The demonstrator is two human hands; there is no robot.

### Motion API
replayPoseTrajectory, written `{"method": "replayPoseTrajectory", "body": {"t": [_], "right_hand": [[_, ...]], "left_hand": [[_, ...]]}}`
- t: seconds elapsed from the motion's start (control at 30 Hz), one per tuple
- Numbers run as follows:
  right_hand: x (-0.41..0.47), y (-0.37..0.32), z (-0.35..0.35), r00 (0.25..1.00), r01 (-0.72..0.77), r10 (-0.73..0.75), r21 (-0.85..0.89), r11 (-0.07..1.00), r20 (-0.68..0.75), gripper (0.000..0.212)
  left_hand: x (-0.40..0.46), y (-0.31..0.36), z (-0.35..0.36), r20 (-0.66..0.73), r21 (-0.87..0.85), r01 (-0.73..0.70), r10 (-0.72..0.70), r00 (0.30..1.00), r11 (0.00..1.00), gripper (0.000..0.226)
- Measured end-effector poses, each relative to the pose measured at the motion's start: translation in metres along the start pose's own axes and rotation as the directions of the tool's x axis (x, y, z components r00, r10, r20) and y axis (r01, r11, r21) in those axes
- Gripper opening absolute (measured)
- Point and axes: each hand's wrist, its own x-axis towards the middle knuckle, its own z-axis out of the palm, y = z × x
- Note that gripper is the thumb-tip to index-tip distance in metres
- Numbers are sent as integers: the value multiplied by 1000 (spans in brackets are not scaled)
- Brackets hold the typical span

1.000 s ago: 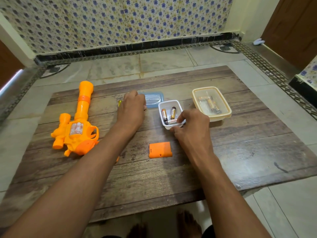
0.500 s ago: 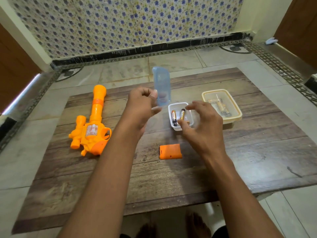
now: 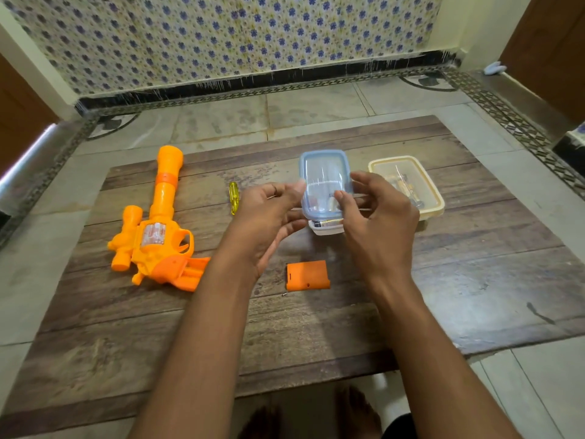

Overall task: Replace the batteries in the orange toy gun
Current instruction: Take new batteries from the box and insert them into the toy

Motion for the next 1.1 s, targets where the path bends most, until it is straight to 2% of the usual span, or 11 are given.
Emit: {"method": "replayPoseTrajectory", "body": {"t": [0.1, 0.23, 0.47, 0.73, 0.83, 0.87, 0.9, 0.97, 1.1], "right_hand": [[-1, 4, 5, 998, 60, -61, -100, 993, -3, 33], [-3, 8, 11, 995, 87, -78, -180, 980, 57, 34], [-5, 3, 13, 994, 91, -77, -215, 972, 74, 20], [-7, 5, 12, 978, -13, 60, -223, 975, 201, 21], [-5, 10, 14, 970, -25, 86, -256, 966, 229, 25], [-5, 9, 14, 969, -12, 73, -249, 969, 238, 30], [-4, 7, 12, 968, 7, 51, -230, 973, 245, 36], [-5, 3, 8, 965, 25, 25, -187, 982, 260, 41], [-4, 4, 5, 963, 5, 44, -179, 984, 266, 27]], "left_hand": [[7, -10, 5, -117, 345, -156, 208, 971, 926, 13], [16, -21, 13, -195, 551, -136, 286, 938, 824, 13], [15, -24, 30, -251, 696, -116, 391, 885, 709, 13], [12, -29, 29, -252, 755, -47, 356, 900, 654, 20], [14, -31, 28, -178, 751, -92, 335, 925, 654, 18], [15, -31, 27, -127, 761, -125, 335, 934, 637, 32], [16, -30, 25, -55, 791, -164, 336, 940, 590, 45], [19, -29, 21, 87, 866, -240, 340, 936, 439, 50], [26, -30, 11, 255, 906, -324, 258, 932, 274, 53]]}}
